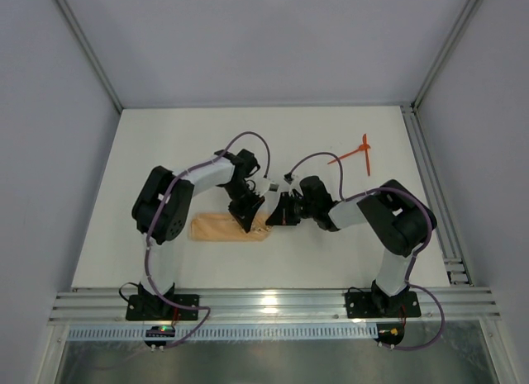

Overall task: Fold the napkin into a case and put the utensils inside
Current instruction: Fold the 2/3-rectangle-folded napkin at the center of the board, then move the smaller rectangle-folded napkin to the center of the board.

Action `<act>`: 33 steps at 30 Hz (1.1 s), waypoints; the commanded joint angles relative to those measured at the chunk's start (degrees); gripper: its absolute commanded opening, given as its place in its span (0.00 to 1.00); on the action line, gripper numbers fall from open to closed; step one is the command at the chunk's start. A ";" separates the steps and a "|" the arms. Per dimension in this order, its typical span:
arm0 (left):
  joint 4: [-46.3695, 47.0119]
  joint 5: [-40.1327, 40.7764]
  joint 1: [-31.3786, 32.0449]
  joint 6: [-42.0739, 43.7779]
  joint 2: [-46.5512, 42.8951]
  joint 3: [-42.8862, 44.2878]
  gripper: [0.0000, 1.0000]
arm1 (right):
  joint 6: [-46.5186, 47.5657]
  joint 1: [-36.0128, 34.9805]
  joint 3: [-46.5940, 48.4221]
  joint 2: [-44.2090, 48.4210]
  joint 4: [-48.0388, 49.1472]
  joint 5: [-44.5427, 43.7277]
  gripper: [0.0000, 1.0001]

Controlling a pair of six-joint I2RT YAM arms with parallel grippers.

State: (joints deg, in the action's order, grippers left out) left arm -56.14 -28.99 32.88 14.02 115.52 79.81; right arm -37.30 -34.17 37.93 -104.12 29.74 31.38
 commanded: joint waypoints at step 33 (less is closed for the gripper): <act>9.37 26.97 -8.62 3.74 -18.94 -16.88 0.42 | -1.29 -1.07 -2.78 -0.91 1.12 -5.97 0.06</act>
State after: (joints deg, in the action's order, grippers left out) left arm -53.52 -8.38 25.02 19.22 95.66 61.69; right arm -40.51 -34.50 35.57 -104.29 34.63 29.87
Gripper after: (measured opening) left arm 0.418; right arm 0.056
